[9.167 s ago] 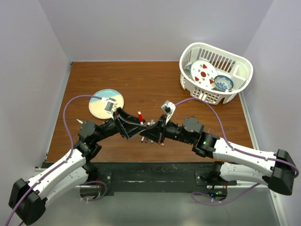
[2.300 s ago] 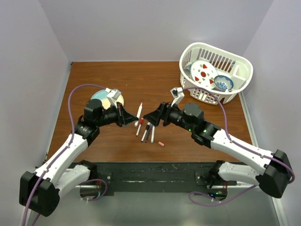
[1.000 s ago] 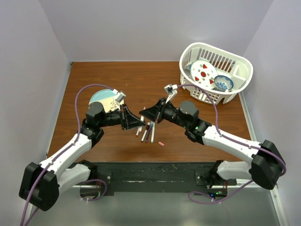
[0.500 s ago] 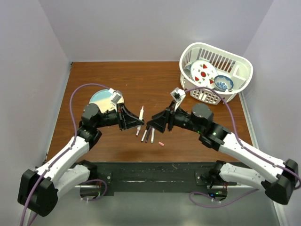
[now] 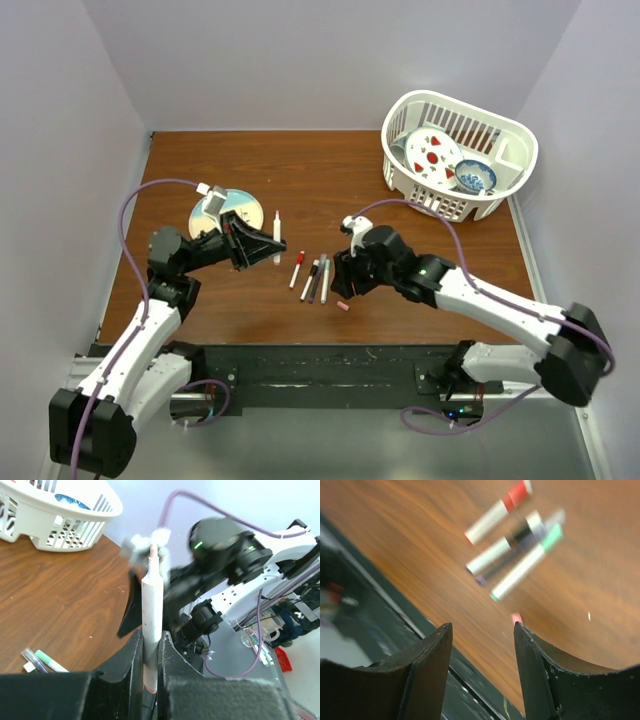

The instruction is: Insert the pens into the pen caps

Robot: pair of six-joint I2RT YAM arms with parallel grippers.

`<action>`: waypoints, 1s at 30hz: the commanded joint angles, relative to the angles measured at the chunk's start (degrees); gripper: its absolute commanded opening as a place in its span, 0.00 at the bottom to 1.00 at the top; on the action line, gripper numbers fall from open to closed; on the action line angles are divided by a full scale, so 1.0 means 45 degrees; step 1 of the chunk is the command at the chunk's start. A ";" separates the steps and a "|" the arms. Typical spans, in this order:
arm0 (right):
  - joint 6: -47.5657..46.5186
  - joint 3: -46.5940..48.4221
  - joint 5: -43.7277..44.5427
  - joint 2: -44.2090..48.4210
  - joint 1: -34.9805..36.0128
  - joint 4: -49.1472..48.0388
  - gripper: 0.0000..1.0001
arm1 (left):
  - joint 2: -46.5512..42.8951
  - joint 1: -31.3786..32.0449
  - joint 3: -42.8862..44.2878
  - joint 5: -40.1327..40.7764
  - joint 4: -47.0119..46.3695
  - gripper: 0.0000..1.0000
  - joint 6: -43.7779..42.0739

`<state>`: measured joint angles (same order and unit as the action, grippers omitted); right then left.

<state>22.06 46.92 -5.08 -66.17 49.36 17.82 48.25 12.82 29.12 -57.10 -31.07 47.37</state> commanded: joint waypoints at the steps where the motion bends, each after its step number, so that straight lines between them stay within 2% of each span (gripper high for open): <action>1: -0.0469 0.0726 0.0992 -0.1539 0.0416 0.0882 0.56 | -0.1051 -0.0075 0.0032 0.0518 -0.0480 0.00 -0.0815; 3: -0.0625 0.0960 0.1110 -0.2109 0.0611 0.1019 0.55 | -0.1697 -0.0114 -0.0163 0.1320 -0.0207 0.00 -0.1190; 11: -0.1134 0.1722 0.1558 -0.4472 0.1139 0.1371 0.47 | -0.1639 -0.0134 -0.0397 0.0696 -0.0615 0.00 -0.0704; 23: -0.1466 0.2094 0.2046 -0.5822 0.1374 0.1742 0.39 | -0.2050 -0.0134 0.0070 0.1924 0.1258 0.00 -0.1621; 26: -0.1446 0.2113 0.2339 -0.6056 0.1432 0.1820 0.36 | -0.2031 -0.0134 0.0518 0.2395 0.2664 0.00 -0.2206; 30: -0.1446 0.2094 0.2554 -0.6271 0.1491 0.1898 0.34 | -0.2148 -0.0134 0.0520 0.2494 0.2842 0.00 -0.2324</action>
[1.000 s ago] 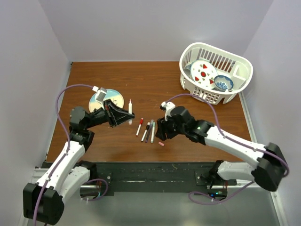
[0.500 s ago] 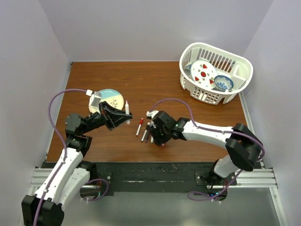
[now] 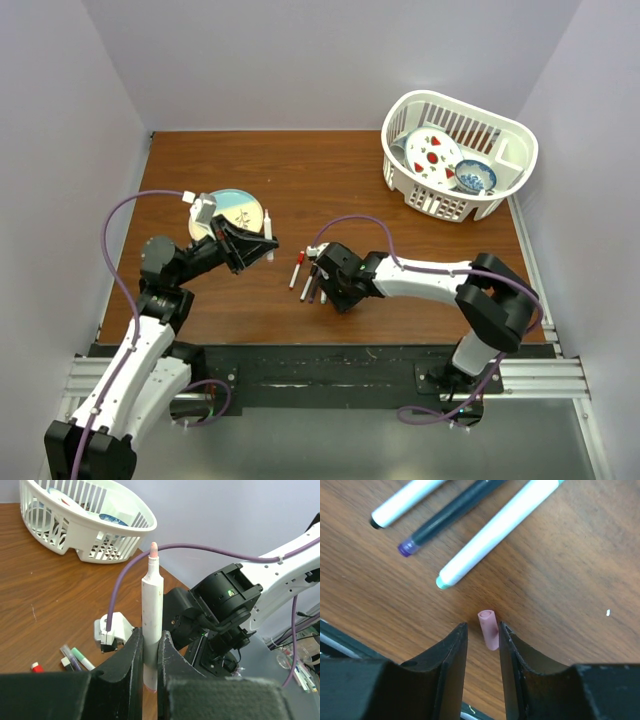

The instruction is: Insert the pens into the pen caps

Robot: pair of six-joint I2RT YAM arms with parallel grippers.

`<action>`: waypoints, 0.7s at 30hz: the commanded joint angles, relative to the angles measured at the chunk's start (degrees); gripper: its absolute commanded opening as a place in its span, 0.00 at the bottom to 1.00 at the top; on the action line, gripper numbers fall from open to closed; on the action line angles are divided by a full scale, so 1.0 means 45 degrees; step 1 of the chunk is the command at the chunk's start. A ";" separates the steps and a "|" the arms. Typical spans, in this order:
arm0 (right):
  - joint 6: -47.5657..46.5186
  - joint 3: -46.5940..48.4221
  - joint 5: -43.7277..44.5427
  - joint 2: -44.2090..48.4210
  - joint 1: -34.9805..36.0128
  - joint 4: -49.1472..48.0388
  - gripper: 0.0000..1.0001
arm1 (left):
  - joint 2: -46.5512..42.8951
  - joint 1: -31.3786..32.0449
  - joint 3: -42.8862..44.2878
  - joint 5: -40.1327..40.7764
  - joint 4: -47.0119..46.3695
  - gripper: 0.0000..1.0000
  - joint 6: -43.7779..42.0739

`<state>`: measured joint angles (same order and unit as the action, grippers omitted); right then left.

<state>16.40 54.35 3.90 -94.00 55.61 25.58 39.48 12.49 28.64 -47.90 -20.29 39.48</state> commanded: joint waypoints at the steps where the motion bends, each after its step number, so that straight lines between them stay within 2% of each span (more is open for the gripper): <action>1: -0.0208 0.0442 0.0636 -0.0127 0.0102 0.0174 0.33 | -0.0200 -0.0061 0.0627 0.0449 0.0467 0.00 -0.0571; 8: -0.0091 0.0403 0.1007 -0.0596 0.0258 0.0116 0.27 | -0.0181 -0.0061 0.0724 0.0469 0.0778 0.00 -0.0415; 10: -0.0033 0.0403 0.1047 -0.0597 0.0297 0.0057 0.22 | -0.0219 -0.0080 0.0744 0.0352 0.0799 0.00 -0.0473; 15: 0.0085 0.0150 0.0872 -0.0402 0.0375 -0.0487 0.01 | -0.0356 -0.0061 0.0666 0.0097 0.1013 0.00 -0.1097; 21: 0.1197 -0.0085 0.1162 0.0573 0.0375 -0.1172 0.00 | -0.0123 -0.0061 0.0588 -0.0138 0.1441 0.00 -0.1487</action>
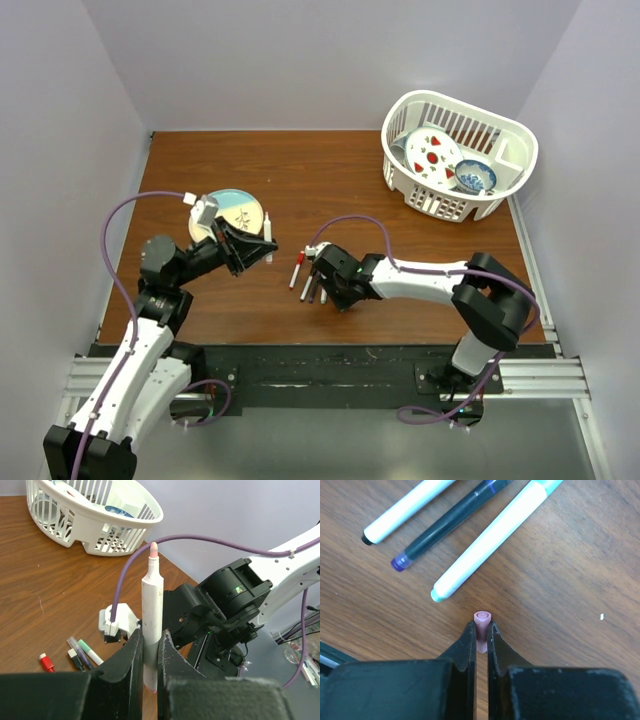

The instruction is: Insert the pens into the pen caps

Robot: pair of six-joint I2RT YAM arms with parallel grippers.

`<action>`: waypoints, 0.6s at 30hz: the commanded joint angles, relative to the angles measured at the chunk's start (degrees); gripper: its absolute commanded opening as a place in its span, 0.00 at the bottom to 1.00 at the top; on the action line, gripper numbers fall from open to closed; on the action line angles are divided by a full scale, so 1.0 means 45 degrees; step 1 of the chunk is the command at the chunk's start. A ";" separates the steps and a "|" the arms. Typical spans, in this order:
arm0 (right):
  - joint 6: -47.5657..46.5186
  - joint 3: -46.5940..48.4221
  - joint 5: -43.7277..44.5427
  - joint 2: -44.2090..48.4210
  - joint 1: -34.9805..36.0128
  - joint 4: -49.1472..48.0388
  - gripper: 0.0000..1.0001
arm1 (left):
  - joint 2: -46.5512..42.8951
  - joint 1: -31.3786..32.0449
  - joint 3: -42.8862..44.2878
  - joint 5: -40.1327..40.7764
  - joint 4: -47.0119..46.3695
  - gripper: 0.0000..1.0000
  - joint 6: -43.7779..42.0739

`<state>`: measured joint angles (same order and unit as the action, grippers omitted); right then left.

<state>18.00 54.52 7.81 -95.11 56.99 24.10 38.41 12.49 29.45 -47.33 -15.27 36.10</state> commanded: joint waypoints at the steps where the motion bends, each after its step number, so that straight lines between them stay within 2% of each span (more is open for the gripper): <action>1: 0.1115 -0.0027 0.0449 0.1287 0.0069 -0.0824 0.00 | 0.0367 -0.0061 0.0389 -0.0225 0.0500 0.00 -0.0775; 5: 0.1547 0.0578 0.1212 0.2595 0.0050 -0.0902 0.00 | 0.0858 -0.0022 -0.0293 -0.1685 -0.1326 0.00 0.0315; 8: 0.1645 0.1145 0.1447 0.3669 0.0050 -0.1369 0.00 | 0.1014 0.0327 -0.0918 -0.1592 -0.2382 0.00 0.1273; 10: 0.1683 0.1301 0.1564 0.4277 0.0050 -0.2149 0.00 | 0.1189 0.0815 -0.1444 -0.1359 -0.3127 0.00 0.1976; 14: 0.1918 0.0971 0.1739 0.5742 0.0030 -0.3964 0.00 | 0.1638 0.2532 -0.1545 -0.0518 -0.3656 0.00 0.1997; 18: 0.2444 0.0173 0.2032 0.7244 0.0031 -0.6147 0.00 | 0.2127 0.2790 -0.1876 -0.0848 -0.5295 0.00 0.2875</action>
<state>25.87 57.84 13.63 -67.90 56.99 9.50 46.61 24.03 22.20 -51.00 -27.81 44.45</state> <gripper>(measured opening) 0.047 0.125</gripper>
